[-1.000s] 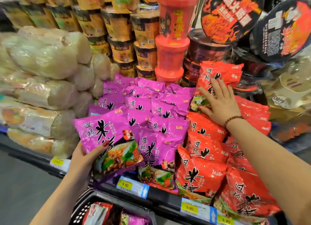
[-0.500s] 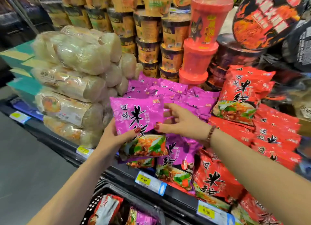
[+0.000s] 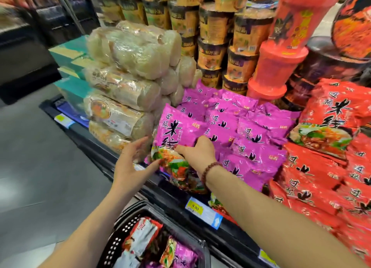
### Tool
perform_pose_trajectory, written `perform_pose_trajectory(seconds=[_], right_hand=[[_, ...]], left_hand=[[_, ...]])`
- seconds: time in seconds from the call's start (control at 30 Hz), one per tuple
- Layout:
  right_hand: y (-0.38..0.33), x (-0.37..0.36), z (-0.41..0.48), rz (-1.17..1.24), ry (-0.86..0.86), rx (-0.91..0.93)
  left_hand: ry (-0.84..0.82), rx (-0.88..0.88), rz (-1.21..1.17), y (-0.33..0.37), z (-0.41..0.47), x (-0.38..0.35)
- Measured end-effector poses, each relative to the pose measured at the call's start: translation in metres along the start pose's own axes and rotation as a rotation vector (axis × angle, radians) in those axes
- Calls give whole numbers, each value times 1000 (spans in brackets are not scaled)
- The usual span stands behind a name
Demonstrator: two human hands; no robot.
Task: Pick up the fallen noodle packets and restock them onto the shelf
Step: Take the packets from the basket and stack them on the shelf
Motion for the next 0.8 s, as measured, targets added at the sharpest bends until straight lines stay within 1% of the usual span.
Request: perform_pose_trajectory(seconds=[0.13, 0.23, 0.4, 0.5, 0.67, 0.8], right_hand=[[-7, -34, 10, -34, 8, 23], [-2, -57, 12, -40, -84, 49], [3, -58, 21, -253, -250, 18], [3, -57, 23, -408, -311, 9], [5, -55, 17, -677, -342, 115], [15, -33, 6, -741, -284, 231]], left_hand=[[-120, -81, 150, -10, 11, -13], [-192, -34, 149, -29, 16, -26], [-155, -54, 235, -42, 14, -37], [-136, -76, 318, -46, 16, -44], [-134, -59, 413, -54, 19, -49], [-113, 7, 515, -49, 22, -60]])
Point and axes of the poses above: each hand's wrist, its own z-axis towards the middle knuckle, its own x-axis out of the back of the hand, y = z × x, the point moved 7 cm from there along z, towards the middle knuckle, and after that the axes turned 9 degrees about -y, right-handed, at the moved point
